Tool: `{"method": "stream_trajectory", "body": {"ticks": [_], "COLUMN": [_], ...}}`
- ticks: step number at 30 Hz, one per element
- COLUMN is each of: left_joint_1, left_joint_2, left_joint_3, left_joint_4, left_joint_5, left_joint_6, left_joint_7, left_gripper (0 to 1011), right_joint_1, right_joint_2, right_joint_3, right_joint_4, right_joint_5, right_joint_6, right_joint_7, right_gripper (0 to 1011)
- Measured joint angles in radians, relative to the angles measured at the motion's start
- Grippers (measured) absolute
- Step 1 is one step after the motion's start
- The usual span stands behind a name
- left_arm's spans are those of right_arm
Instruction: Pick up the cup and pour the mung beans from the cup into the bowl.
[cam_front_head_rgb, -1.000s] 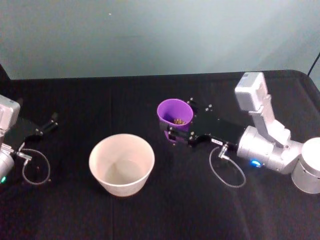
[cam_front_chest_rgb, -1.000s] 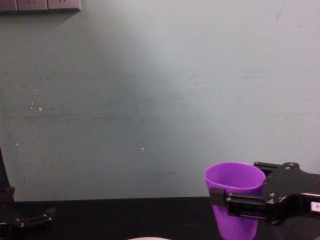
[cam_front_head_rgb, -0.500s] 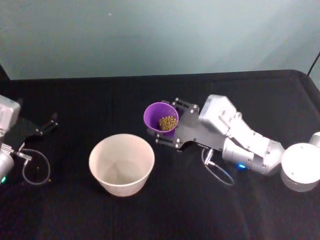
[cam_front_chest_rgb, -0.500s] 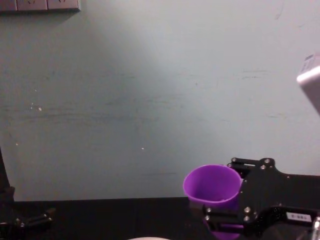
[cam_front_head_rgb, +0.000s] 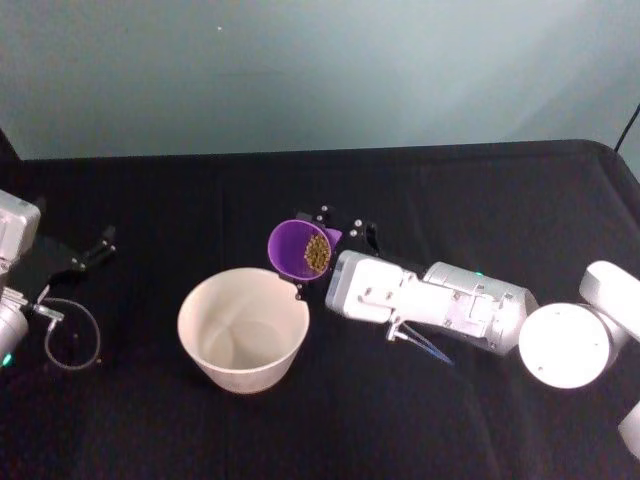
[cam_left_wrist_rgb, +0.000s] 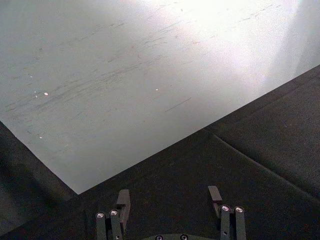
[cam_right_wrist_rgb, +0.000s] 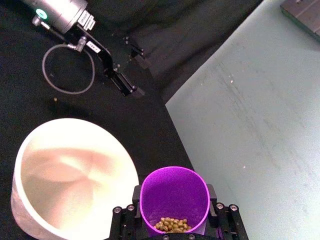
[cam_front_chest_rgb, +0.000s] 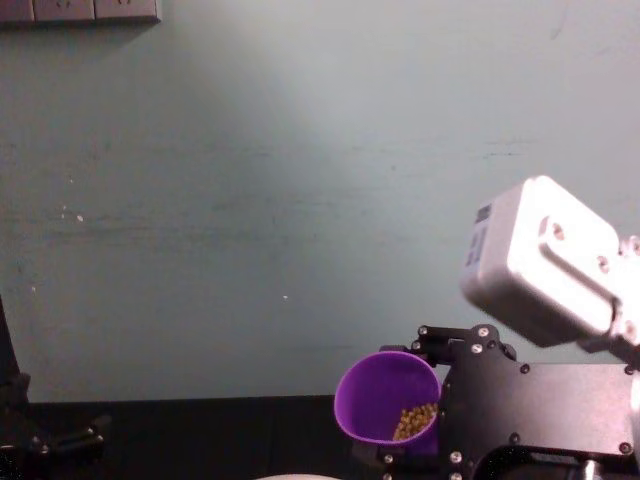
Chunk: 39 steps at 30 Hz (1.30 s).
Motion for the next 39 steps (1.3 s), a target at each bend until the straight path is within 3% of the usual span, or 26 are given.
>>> {"method": "stream_trajectory", "body": {"ticks": [18,28,39], "left_joint_1": [0.000,0.000,0.000], "left_joint_2": [0.000,0.000,0.000], "left_joint_3": [0.000,0.000,0.000], "left_joint_4": [0.000,0.000,0.000], "left_joint_5": [0.000,0.000,0.000], "left_joint_6": [0.000,0.000,0.000], "left_joint_7": [0.000,0.000,0.000], "left_gripper": [1011,1011,1011], "right_joint_1": [0.017,0.035,0.049], "right_joint_2": [-0.006,-0.019,-0.045], "right_joint_3": [-0.041,-0.076,-0.119], "right_joint_4": [-0.045,-0.025,-0.009], "right_joint_5": [-0.252,-0.425,-0.581], "right_joint_6": [0.017,0.022,0.041], "right_joint_7": [-0.047,-0.090,-0.110], "right_gripper": [728,728,728]}}
